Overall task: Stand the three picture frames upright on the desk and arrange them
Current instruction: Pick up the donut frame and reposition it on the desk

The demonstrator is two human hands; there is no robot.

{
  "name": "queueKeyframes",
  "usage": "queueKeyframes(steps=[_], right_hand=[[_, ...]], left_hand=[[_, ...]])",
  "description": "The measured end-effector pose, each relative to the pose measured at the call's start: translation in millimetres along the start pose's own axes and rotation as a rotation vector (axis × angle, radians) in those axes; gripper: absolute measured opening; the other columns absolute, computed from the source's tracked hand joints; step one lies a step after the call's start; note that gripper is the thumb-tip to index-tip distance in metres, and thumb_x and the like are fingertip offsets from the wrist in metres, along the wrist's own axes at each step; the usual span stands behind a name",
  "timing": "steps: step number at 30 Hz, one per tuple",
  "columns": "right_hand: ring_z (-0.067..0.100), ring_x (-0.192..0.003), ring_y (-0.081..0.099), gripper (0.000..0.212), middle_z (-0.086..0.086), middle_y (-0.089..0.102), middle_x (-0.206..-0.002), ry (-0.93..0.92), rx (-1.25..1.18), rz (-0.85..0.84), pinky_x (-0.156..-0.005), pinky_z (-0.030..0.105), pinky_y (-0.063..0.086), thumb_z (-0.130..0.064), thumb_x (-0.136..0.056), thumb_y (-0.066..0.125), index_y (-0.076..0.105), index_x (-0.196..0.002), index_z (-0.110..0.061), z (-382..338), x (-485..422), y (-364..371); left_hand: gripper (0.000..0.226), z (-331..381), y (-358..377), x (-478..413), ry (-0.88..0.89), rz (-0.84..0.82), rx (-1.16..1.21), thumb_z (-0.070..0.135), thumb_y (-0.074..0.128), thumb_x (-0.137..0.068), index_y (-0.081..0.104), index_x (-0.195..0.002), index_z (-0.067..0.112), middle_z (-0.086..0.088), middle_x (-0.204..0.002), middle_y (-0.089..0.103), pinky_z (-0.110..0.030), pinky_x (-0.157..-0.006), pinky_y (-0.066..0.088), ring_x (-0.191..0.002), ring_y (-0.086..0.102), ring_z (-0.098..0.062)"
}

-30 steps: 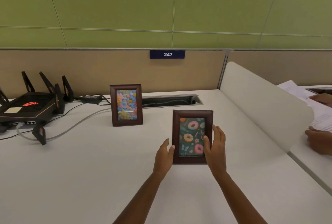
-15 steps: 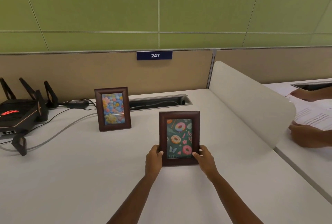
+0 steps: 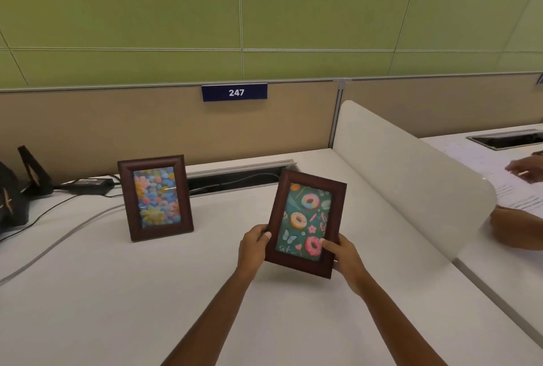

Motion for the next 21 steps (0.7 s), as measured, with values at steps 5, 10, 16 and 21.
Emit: queueKeyframes(steps=[5, 10, 16, 21], right_hand=[[0.025, -0.093, 0.065, 0.028, 0.006, 0.068, -0.102, 0.038, -0.180, -0.051, -0.063, 0.029, 0.060, -0.007, -0.084, 0.051, 0.054, -0.111, -0.015, -13.3, -37.0, -11.7], [0.022, -0.092, 0.064, 0.028, 0.005, 0.066, -0.103, 0.006, -0.122, -0.050, -0.067, 0.028, 0.058, -0.004, -0.084, 0.049, 0.052, -0.111, -0.013, -27.4, -71.8, -26.9], [0.025, -0.095, 0.062, 0.031, 0.005, 0.064, -0.104, -0.059, -0.043, -0.036, -0.077, 0.034, 0.053, -0.001, -0.084, 0.046, 0.048, -0.113, -0.013, -48.6, -114.5, -43.8], [0.023, -0.092, 0.063, 0.029, 0.005, 0.064, -0.103, -0.096, 0.052, -0.048, -0.077, 0.032, 0.053, 0.000, -0.084, 0.045, 0.050, -0.106, -0.018, -64.3, -147.1, -59.2]], left_hand=[[0.027, 10.9, 15.0, -32.4, 0.006, -0.067, 0.059, 0.006, 0.040, -0.095, 0.055, -0.116, 0.000, -0.019, -0.117, 0.063, -0.042, -0.093, 0.052, -0.107, 0.060, -0.031], [0.027, 16.6, 32.4, -64.4, 0.003, -0.091, 0.098, 0.007, 0.039, -0.095, 0.054, -0.117, 0.000, -0.019, -0.118, 0.062, -0.041, -0.094, 0.052, -0.109, 0.059, -0.032], [0.028, 21.2, 60.8, -100.8, -0.017, -0.061, 0.154, 0.005, 0.037, -0.096, 0.051, -0.119, 0.000, -0.018, -0.122, 0.059, -0.040, -0.096, 0.050, -0.113, 0.057, -0.030], [0.028, 21.1, 86.5, -126.8, -0.038, -0.043, 0.209, 0.002, 0.037, -0.095, 0.050, -0.119, -0.002, -0.020, -0.124, 0.058, -0.041, -0.098, 0.048, -0.114, 0.055, -0.031]])
Point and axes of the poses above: each hand's wrist, its own x-axis away from the middle knuckle, its own y-axis out of the palm, z = x × y, the point moved 3 cm from there along -x, towards the middle knuckle
